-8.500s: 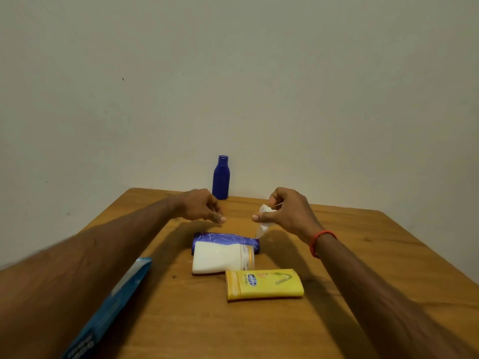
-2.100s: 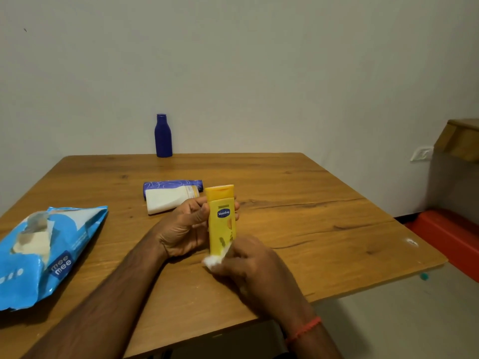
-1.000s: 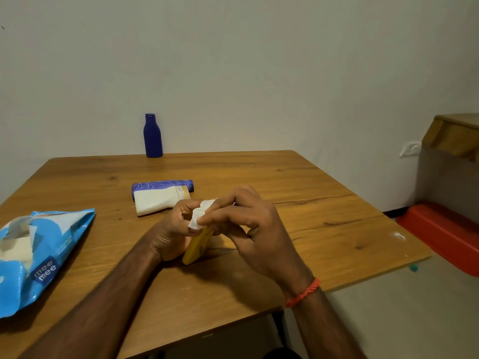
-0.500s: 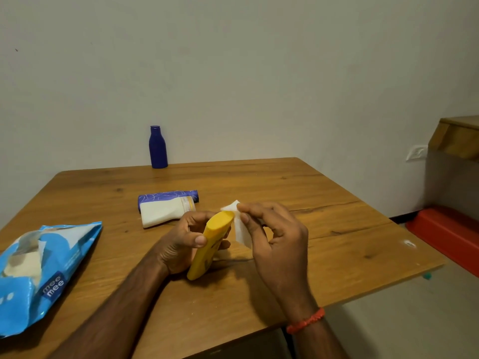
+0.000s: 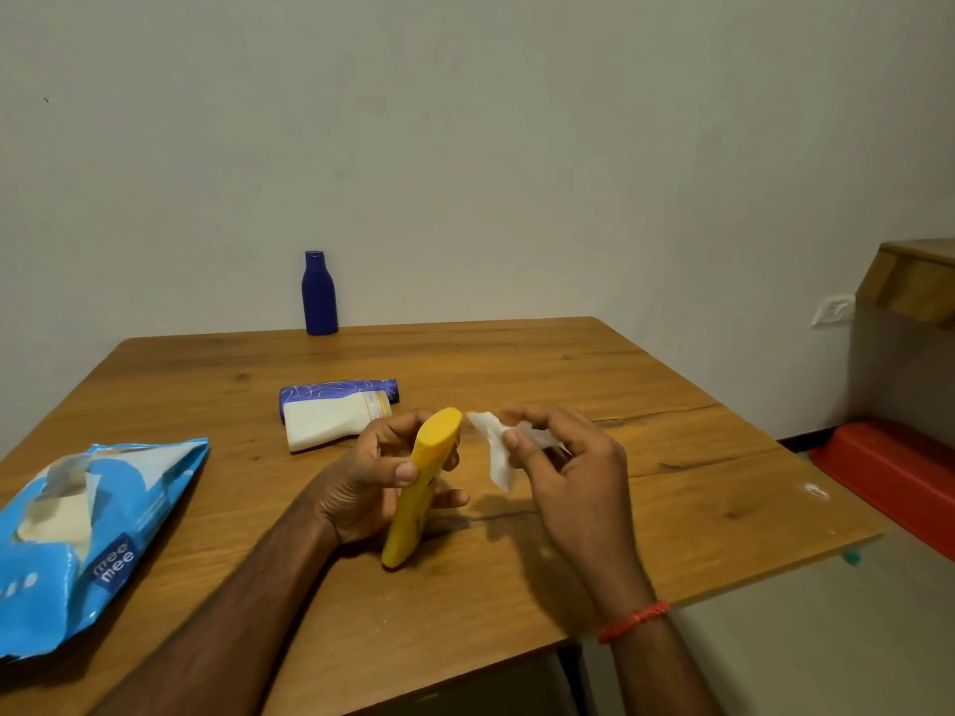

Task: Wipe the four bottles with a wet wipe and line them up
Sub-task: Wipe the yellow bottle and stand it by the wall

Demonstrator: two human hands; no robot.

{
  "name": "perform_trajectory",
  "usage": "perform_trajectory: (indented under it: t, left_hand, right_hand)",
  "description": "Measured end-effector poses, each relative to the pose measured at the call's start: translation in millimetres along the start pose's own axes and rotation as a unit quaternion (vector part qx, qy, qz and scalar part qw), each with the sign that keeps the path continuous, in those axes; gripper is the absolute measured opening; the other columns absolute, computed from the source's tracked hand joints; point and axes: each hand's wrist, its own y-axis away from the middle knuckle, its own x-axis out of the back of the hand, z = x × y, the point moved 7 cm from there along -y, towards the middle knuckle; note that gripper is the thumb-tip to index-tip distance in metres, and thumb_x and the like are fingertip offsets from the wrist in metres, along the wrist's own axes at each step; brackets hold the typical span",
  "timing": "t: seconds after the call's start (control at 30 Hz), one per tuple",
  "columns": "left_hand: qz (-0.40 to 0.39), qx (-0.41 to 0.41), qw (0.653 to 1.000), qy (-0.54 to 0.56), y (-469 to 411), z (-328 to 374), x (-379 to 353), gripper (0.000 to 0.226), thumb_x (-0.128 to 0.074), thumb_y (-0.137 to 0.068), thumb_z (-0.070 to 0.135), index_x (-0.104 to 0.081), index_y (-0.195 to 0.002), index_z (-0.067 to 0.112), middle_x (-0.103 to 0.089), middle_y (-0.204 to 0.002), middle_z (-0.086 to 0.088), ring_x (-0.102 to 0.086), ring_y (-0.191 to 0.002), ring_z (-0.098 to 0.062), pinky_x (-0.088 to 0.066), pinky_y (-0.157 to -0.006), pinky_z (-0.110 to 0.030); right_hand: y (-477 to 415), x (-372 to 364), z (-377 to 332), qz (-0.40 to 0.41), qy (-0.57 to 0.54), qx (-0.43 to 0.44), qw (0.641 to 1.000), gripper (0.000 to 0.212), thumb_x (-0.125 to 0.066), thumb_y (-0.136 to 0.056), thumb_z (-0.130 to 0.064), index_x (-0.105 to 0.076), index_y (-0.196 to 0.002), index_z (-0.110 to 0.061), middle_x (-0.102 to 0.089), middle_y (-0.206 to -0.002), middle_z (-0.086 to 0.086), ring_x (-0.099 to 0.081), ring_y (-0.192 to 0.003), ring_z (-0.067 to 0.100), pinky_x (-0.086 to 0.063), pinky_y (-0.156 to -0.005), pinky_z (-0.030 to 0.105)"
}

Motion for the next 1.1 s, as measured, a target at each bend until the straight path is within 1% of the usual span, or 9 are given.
perform_trajectory:
  t: [0.17,0.3,0.4,0.5,0.57,0.63,0.83,0.93,1.1]
  left_hand:
    - [-0.067,0.010,0.986,0.154,-1.7,-8.6,4.5,0.073,-0.092,-0.061,0.008,-0.054,-0.122,0.020,-0.061,-0.107,-0.013,-0.061,-0.097,-0.031,-0.049,-0.089,-0.063]
    - [0.070,0.018,0.991,0.109,-1.1,-9.1,15.2,0.088,-0.100,-0.044,0.015,-0.058,-0.120,0.017,-0.066,-0.105,-0.014,-0.066,-0.096,-0.035,-0.055,-0.077,-0.059]
    - [0.151,0.022,0.984,0.092,1.5,-10.6,19.5,0.082,-0.095,-0.047,0.012,-0.057,-0.119,0.012,-0.069,-0.099,-0.016,-0.071,-0.085,-0.028,-0.059,-0.071,-0.055]
    - [0.128,0.015,0.983,0.131,0.5,-10.9,10.5,0.070,-0.081,-0.071,0.010,-0.050,-0.134,0.012,-0.069,-0.114,-0.024,-0.071,-0.094,-0.034,-0.058,-0.075,-0.055]
    - [0.118,0.018,0.984,0.133,-0.9,-11.6,8.6,0.063,-0.074,-0.079,0.008,-0.050,-0.138,0.009,-0.068,-0.123,-0.025,-0.071,-0.100,-0.036,-0.058,-0.075,-0.055]
    - [0.123,0.029,0.982,0.139,-2.5,-16.7,9.5,0.067,-0.075,-0.079,0.011,-0.048,-0.140,0.007,-0.067,-0.123,-0.024,-0.069,-0.102,-0.036,-0.059,-0.080,-0.057]
    - [0.104,0.008,0.963,0.247,-8.6,-25.0,14.7,0.046,-0.069,-0.080,0.035,-0.063,-0.121,0.014,-0.067,-0.106,-0.018,-0.069,-0.089,-0.028,-0.059,-0.081,-0.042]
    - [0.123,0.012,0.962,0.242,-11.1,-30.4,20.7,0.043,-0.047,-0.088,0.032,-0.065,-0.122,0.011,-0.067,-0.107,-0.018,-0.068,-0.089,-0.027,-0.059,-0.081,-0.041]
    - [0.084,0.046,0.974,0.204,-10.1,-33.7,14.9,0.043,-0.045,-0.095,0.035,-0.072,-0.122,0.014,-0.070,-0.110,-0.020,-0.069,-0.088,-0.032,-0.059,-0.078,-0.049]
  right_hand:
    - [2.6,-2.1,10.2,0.001,-0.224,-0.122,0.967,0.038,-0.060,-0.096,-0.002,-0.072,-0.115,-0.033,-0.070,-0.113,-0.001,-0.070,-0.095,0.015,-0.061,-0.076,0.027]
    - [0.5,-11.3,5.1,0.012,-0.453,-0.210,0.866,0.027,-0.055,-0.092,0.010,-0.077,-0.095,-0.005,-0.076,-0.102,0.013,-0.073,-0.092,0.021,-0.061,-0.072,0.026]
    - [-0.8,-20.8,0.4,-0.010,-0.531,-0.227,0.816,0.025,-0.054,-0.089,0.014,-0.071,-0.104,0.005,-0.075,-0.104,0.018,-0.073,-0.095,0.024,-0.062,-0.075,0.026]
    - [-1.5,-28.7,-6.2,-0.053,-0.442,-0.195,0.874,0.036,-0.062,-0.085,0.014,-0.070,-0.115,-0.005,-0.077,-0.105,0.006,-0.073,-0.097,0.016,-0.061,-0.073,0.024]
    - [-4.1,-29.5,-5.8,-0.043,-0.266,-0.138,0.953,0.039,-0.071,-0.083,0.008,-0.072,-0.116,-0.013,-0.075,-0.104,-0.002,-0.072,-0.095,0.009,-0.059,-0.070,0.021]
    - [-6.0,-34.2,-5.2,-0.030,-0.075,-0.063,0.995,0.035,-0.077,-0.083,-0.004,-0.073,-0.113,-0.021,-0.068,-0.105,-0.011,-0.067,-0.097,0.003,-0.059,-0.078,0.023]
    - [1.5,-49.4,-9.3,0.018,0.173,0.058,0.983,0.017,-0.076,-0.084,-0.032,-0.077,-0.101,-0.029,-0.070,-0.097,-0.015,-0.055,-0.096,0.003,-0.050,-0.079,0.024]
    - [-0.3,-45.6,-5.7,0.049,0.174,0.060,0.982,0.015,-0.077,-0.083,-0.027,-0.076,-0.098,-0.028,-0.072,-0.095,-0.015,-0.054,-0.093,0.002,-0.050,-0.076,0.023]
    - [-9.9,-36.4,-4.8,0.085,0.124,0.088,0.985,0.022,-0.079,-0.077,-0.005,-0.077,-0.092,-0.021,-0.071,-0.090,-0.011,-0.058,-0.090,0.008,-0.056,-0.073,0.031]
